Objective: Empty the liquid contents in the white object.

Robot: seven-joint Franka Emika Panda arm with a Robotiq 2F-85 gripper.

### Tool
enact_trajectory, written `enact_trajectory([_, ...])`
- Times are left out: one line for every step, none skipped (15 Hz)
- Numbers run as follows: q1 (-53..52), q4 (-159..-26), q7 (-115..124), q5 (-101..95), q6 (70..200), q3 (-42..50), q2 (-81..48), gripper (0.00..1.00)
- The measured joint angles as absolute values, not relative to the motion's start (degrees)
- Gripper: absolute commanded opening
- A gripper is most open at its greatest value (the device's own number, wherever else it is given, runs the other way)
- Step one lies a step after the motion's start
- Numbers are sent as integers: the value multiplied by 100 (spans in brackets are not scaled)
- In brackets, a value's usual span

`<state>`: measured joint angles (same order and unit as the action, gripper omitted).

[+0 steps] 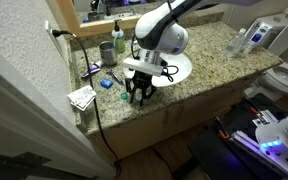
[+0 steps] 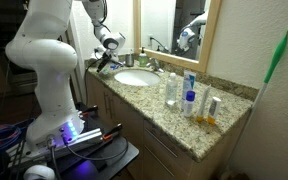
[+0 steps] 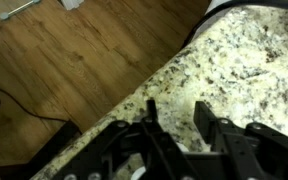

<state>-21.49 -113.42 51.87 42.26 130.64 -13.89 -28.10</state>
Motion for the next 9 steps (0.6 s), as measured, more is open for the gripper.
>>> enact_trajectory([-2164,-11392,5225,4226,13043,-1433,-2717,83])
enact_trajectory([-2186,-11461,5314,4226,12980,-1481,-2587,90])
enact_trajectory([-2211,-11544,5375,4227,12830,-1539,-2416,96])
enact_trajectory([-2232,-11638,5480,4226,12622,-1609,-2203,99])
enact_trajectory([-2280,-11746,5762,4189,12414,-1652,-1946,100])
enact_trajectory([-2343,-11845,6113,4107,12180,-1677,-1665,93])
enact_trajectory([-2386,-11888,6258,4086,12116,-1703,-1472,99])
enact_trajectory([-2399,-11890,6262,4087,12122,-1711,-1409,100])
enact_trajectory([-2390,-11888,6258,4087,12130,-1700,-1440,100])
